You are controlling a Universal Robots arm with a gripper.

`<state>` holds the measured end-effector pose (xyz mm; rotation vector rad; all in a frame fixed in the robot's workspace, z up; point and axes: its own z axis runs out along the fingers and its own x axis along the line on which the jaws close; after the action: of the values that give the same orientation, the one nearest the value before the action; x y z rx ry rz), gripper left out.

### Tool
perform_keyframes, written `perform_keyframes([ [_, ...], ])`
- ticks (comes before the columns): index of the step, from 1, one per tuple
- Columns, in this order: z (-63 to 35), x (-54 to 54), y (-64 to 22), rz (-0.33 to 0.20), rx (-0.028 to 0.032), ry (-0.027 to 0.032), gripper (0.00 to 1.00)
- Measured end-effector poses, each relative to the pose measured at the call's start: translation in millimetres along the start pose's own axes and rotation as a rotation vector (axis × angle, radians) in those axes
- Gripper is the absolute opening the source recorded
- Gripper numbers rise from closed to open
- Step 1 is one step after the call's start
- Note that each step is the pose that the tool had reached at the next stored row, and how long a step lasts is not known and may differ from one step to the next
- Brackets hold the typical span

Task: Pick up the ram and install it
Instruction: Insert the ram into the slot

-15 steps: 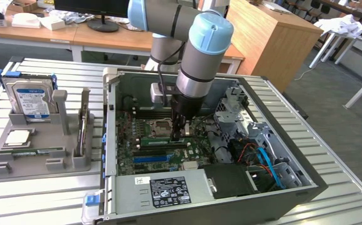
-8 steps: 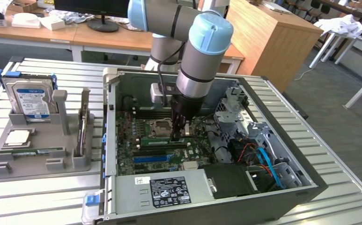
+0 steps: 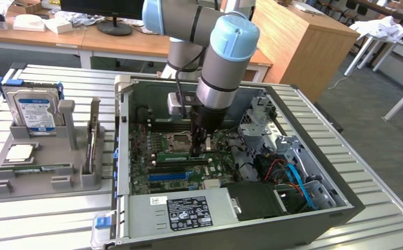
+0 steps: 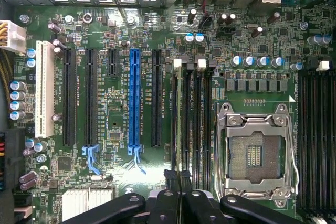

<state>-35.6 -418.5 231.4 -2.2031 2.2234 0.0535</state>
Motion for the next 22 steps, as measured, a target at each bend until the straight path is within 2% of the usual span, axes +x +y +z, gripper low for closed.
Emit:
perform_keyframes([
  [22,0.2,0.0,-0.4,0.0,0.0001,-0.0003,0.12],
])
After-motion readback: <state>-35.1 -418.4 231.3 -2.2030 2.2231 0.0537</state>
